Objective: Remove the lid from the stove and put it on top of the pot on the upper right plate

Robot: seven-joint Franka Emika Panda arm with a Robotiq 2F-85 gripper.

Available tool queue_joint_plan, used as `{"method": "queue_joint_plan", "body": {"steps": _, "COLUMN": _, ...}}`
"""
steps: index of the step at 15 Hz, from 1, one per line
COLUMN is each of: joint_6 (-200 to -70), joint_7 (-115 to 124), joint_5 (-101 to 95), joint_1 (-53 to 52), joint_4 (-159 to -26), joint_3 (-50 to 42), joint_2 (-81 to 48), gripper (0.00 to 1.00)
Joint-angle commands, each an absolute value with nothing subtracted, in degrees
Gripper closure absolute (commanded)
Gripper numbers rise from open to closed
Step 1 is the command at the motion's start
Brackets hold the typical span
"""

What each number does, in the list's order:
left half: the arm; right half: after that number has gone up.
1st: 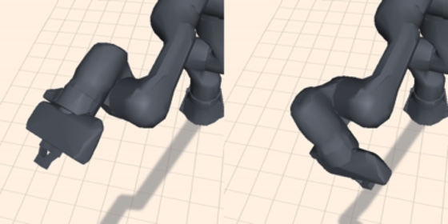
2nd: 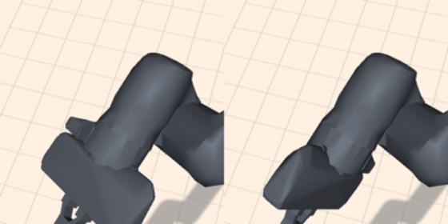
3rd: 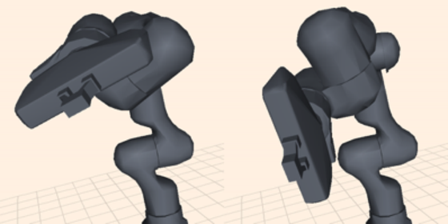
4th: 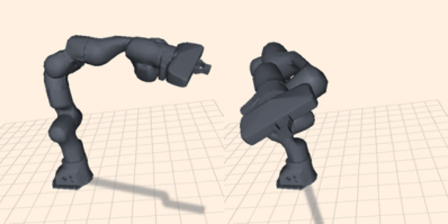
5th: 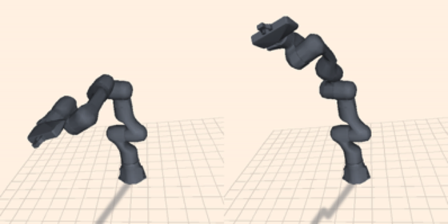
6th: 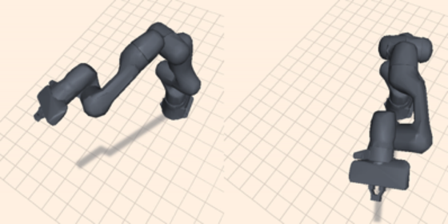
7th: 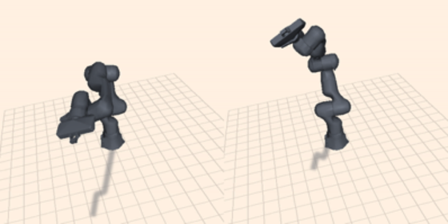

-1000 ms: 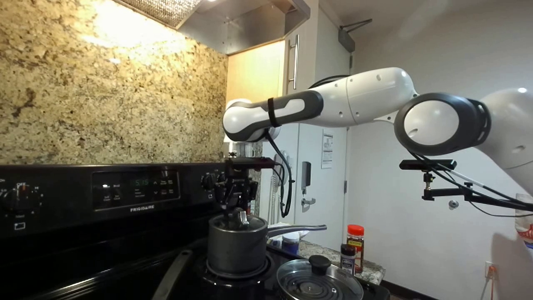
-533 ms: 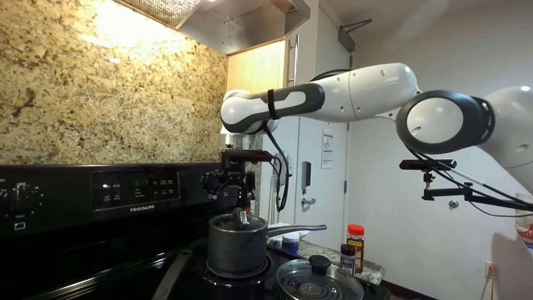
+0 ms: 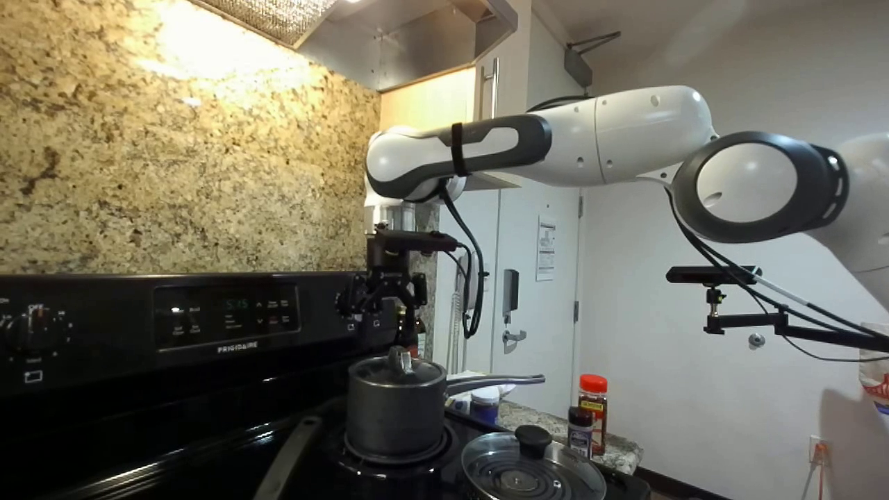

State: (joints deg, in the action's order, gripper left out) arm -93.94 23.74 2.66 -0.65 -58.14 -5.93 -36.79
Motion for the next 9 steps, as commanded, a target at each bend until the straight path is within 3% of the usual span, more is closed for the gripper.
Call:
{"method": "queue_joint_plan", "body": {"steps": 1, "joint_6": -93.5, "joint_7": 22.1, "joint_5": 1.6, "joint_1": -1.8, "joint_4": -63.4, "joint_3": -5.8, "joint_2": -32.4, "gripper": 0.0}}
{"method": "queue_joint_plan", "body": {"steps": 9, "joint_6": -93.9, "joint_7": 22.5, "joint_5": 2.6, "joint_1": -3.1, "joint_4": -65.2, "joint_3": -5.9, "joint_2": -31.6, "gripper": 0.0}}
